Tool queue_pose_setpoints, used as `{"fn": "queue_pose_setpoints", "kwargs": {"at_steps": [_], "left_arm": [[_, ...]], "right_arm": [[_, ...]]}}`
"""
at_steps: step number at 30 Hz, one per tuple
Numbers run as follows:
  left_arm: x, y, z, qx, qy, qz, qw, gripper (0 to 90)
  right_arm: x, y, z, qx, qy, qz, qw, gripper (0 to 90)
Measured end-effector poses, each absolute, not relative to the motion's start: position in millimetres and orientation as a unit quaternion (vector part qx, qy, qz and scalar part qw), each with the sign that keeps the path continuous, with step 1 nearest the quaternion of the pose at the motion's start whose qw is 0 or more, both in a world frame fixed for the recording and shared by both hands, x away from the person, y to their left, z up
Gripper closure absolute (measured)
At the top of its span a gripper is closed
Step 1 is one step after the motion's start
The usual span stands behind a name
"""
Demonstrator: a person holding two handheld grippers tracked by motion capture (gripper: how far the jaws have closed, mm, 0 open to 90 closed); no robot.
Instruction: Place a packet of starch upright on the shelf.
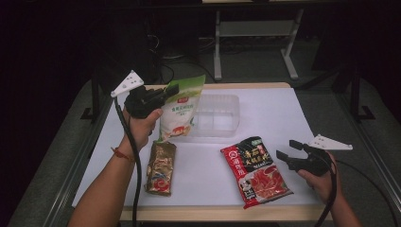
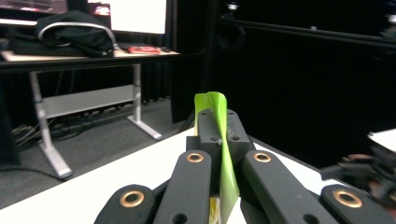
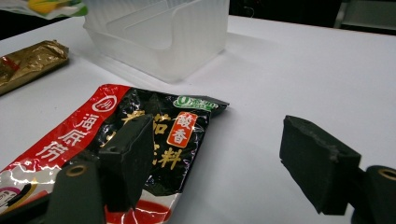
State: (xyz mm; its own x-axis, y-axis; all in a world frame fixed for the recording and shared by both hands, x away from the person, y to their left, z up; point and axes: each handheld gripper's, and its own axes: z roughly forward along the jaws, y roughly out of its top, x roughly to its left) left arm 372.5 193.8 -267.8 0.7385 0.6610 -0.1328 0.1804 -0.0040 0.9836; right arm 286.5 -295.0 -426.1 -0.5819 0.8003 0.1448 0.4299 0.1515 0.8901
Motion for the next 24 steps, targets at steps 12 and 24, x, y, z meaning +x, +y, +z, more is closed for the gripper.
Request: {"fn": "queue_pose_setpoints", "kwargs": {"at_steps": [12,24], "left_arm": [[418,174,-269,0.670,0.338,0.207,0.628,90.0],[453,158,-281,0.648,0.379,0.216,0.625,90.0]], "right_arm": [[284,-293,-424,0.409,0.742,0.496,0.189,24.2],[284,-289,-425,0.400,0.752,0.487,0.191,24.2]]}}
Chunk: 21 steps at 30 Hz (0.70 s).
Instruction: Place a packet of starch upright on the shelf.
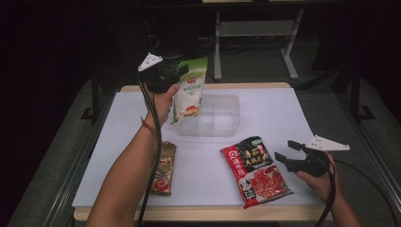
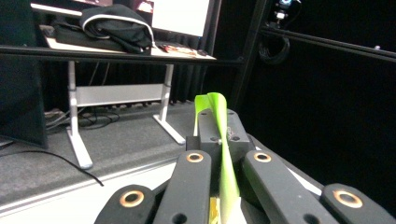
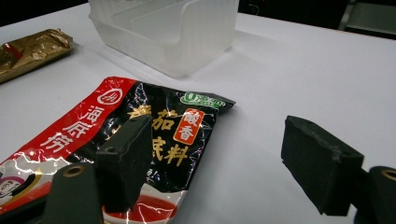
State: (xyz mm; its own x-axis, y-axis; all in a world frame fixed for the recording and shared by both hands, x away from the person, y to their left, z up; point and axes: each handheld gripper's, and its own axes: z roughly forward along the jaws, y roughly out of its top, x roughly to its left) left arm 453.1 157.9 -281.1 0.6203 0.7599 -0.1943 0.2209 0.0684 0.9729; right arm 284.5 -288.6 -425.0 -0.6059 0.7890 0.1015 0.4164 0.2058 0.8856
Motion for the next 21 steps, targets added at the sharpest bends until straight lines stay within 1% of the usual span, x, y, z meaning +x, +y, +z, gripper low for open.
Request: {"fn": "queue_pose_setpoints", "kwargs": {"at_steps": [3,12,19,21], "left_arm": [[458,157,-284,0.639,0.387,0.222,0.627,90.0],[472,151,-301,0.637,0.397,0.242,0.615,90.0],[471,149,-323,0.638,0.390,0.242,0.618,89.9],[472,150,-328,0.636,0.389,0.233,0.624,89.7]], "right_arm": [[284,-288,-426,0.397,0.758,0.482,0.189,23.9],[285,-287,-428,0.396,0.760,0.480,0.186,23.9],[286,-287,-429,0.394,0.763,0.477,0.185,23.9],[286,-286,-430,0.395,0.764,0.477,0.184,23.9]]}}
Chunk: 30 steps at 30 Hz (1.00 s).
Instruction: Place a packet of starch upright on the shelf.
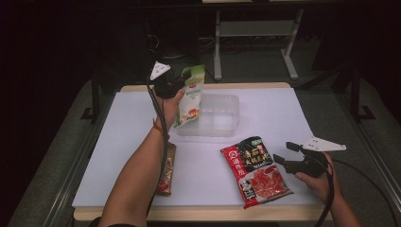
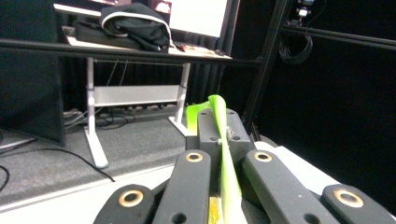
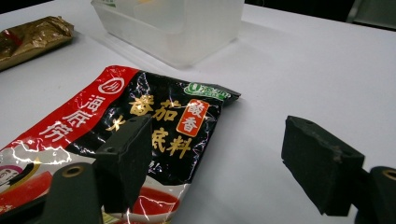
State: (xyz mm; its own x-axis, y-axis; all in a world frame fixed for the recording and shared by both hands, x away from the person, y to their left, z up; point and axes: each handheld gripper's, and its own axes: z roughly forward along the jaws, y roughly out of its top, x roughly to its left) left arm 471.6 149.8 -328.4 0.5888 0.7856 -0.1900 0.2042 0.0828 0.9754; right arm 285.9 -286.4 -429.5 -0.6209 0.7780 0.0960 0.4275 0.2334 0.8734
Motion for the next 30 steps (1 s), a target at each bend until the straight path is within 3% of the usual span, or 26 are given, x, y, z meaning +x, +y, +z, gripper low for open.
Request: {"fn": "queue_pose_setpoints", "kwargs": {"at_steps": [30], "left_arm": [[449,165,-350,0.698,0.356,0.219,0.582,88.2]], "right_arm": [[288,-279,-434,0.381,0.782,0.458,0.183,24.5]]}}
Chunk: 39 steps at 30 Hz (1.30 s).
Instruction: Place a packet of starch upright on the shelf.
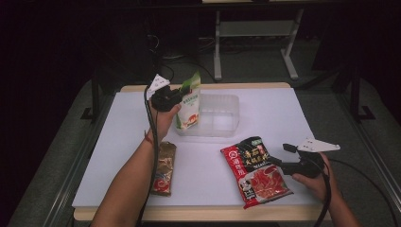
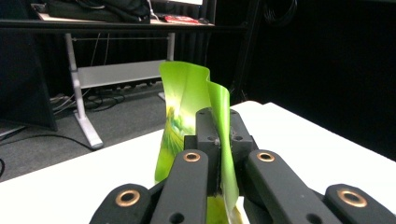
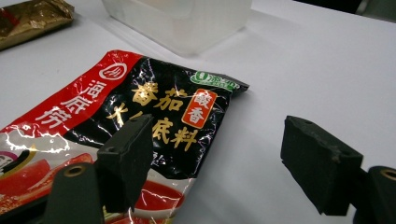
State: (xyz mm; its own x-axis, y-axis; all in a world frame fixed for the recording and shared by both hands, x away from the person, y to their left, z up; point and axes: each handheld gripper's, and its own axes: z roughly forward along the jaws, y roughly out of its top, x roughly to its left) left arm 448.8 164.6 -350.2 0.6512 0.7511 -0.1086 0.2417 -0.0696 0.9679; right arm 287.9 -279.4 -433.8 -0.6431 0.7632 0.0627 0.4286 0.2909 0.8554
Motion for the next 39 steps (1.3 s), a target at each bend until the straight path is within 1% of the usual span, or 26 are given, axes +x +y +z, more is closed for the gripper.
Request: {"fn": "queue_pose_setpoints", "kwargs": {"at_steps": [15,27,39], "left_arm": [[445,175,-359,0.708,0.358,0.220,0.567,87.0],[441,179,-358,0.720,0.353,0.223,0.554,85.2],[436,181,-357,0.732,0.342,0.231,0.542,81.4]], "right_arm": [[289,-278,-434,0.380,0.785,0.454,0.183,24.6],[289,-276,-435,0.379,0.787,0.452,0.183,24.8],[288,-276,-434,0.378,0.788,0.450,0.184,24.8]]}}
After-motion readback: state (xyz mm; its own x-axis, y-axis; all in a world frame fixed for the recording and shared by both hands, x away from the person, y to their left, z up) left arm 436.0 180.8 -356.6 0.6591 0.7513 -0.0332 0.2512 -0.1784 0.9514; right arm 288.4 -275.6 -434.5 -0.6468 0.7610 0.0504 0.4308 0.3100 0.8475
